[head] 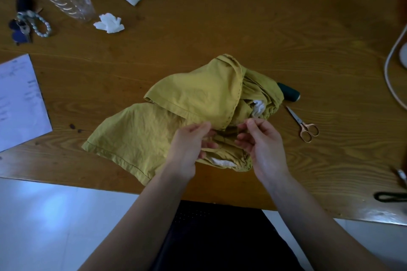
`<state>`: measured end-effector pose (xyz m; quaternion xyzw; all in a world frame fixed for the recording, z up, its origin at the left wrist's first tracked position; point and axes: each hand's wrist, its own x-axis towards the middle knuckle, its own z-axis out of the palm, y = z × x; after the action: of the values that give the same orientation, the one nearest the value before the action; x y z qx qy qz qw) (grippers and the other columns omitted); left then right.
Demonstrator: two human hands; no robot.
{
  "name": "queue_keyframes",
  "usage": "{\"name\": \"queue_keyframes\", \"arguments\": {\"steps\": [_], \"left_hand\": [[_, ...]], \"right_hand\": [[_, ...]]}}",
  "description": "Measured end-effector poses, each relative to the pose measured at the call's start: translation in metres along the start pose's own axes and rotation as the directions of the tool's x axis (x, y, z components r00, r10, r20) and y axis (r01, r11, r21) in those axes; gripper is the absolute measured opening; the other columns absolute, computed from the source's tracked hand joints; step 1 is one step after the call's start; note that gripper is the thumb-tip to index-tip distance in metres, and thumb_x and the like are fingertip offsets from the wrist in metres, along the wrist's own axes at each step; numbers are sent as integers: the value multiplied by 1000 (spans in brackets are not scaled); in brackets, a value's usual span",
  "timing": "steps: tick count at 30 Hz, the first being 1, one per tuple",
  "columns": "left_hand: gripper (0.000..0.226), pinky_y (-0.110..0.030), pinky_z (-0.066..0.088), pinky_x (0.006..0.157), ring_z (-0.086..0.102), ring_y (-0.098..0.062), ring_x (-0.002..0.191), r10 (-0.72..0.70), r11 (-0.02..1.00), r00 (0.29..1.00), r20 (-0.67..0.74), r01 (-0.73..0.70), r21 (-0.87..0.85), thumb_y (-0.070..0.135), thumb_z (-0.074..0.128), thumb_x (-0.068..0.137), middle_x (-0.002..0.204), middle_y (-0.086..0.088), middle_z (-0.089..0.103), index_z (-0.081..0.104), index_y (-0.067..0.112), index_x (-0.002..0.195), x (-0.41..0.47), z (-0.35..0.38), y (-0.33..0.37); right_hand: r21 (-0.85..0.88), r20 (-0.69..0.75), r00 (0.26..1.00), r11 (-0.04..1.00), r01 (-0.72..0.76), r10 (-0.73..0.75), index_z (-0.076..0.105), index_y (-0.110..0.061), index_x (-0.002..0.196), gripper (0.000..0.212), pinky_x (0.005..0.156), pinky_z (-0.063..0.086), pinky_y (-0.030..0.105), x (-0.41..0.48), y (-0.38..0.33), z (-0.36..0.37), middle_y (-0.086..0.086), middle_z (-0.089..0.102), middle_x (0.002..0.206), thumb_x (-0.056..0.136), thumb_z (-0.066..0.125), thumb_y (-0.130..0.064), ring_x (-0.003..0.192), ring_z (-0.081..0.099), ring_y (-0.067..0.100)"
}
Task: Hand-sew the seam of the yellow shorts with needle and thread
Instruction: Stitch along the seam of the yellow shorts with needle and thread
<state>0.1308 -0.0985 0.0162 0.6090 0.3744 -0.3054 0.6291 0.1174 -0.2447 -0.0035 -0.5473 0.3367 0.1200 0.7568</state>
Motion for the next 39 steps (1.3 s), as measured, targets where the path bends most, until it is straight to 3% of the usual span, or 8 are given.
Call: {"name": "queue_keyframes", "arguments": {"steps": [5, 13, 25, 32, 39], "left_hand": [[17, -15, 27, 32, 60, -10, 45, -81, 975, 993, 85, 96, -200, 19, 47, 98, 81, -8, 71, 56, 4, 99, 1, 8, 7], [21, -15, 24, 33, 48, -5, 39, -134, 977, 988, 78, 145, -158, 23, 57, 93, 55, 1, 67, 60, 6, 81, 1, 11, 2], [21, -15, 21, 30, 40, -7, 42, -141, 982, 988, 57, 147, -120, 12, 70, 82, 50, 1, 58, 62, 7, 62, 13, 11, 0], [17, -14, 27, 32, 42, -6, 40, -115, 985, 982, 147, 132, -111, 3, 68, 82, 47, 0, 56, 61, 1, 66, 15, 6, 0], [22, -14, 30, 35, 39, -7, 40, -44, 998, 976, 214, 52, -31, 4, 67, 83, 48, -2, 52, 63, 2, 62, 18, 0, 0]], "right_hand": [[-10, 12, 1000, 1000, 14, -14, 60, -11, 83, 16, 55, 53, 23, 0, 2, 1, -1, 66, 71, 95, 50, -11, 57, 59, 8], [-16, 24, 999, 1000, 25, -24, 61, -11, 83, 16, 55, 53, 21, 0, 3, 0, -2, 66, 70, 95, 50, -11, 57, 59, 7], [-20, 18, 1000, 999, 26, -25, 61, -10, 83, 16, 54, 52, 21, 0, 3, 2, 1, 65, 72, 95, 50, -11, 57, 59, 7], [-40, 7, 1000, 999, 29, -29, 61, -10, 84, 15, 52, 52, 21, 1, 1, 3, 0, 66, 73, 94, 51, -13, 57, 60, 7], [-271, 21, 988, 950, 154, -154, 62, -13, 85, 15, 49, 50, 19, 6, -11, 10, -8, 69, 70, 95, 52, -15, 56, 60, 3]]}}
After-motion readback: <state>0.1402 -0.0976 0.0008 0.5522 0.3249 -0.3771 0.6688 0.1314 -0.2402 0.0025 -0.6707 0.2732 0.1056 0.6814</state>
